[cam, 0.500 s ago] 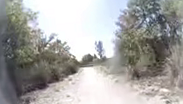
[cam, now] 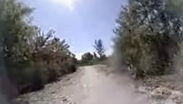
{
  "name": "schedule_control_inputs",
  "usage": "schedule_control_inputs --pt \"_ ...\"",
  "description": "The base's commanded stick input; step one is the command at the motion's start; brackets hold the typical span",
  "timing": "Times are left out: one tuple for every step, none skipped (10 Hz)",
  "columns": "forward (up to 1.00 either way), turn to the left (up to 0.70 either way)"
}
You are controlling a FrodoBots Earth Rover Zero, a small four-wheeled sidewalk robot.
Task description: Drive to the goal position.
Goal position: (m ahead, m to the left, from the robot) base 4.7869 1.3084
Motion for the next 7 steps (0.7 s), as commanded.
schedule_control_inputs --pt "0.45 0.0" --pt "0.45 0.0" --pt "0.45 0.0" --pt "0.45 0.0" --pt "0.45 0.0" --pt "0.45 0.0" --pt "0.45 0.0"
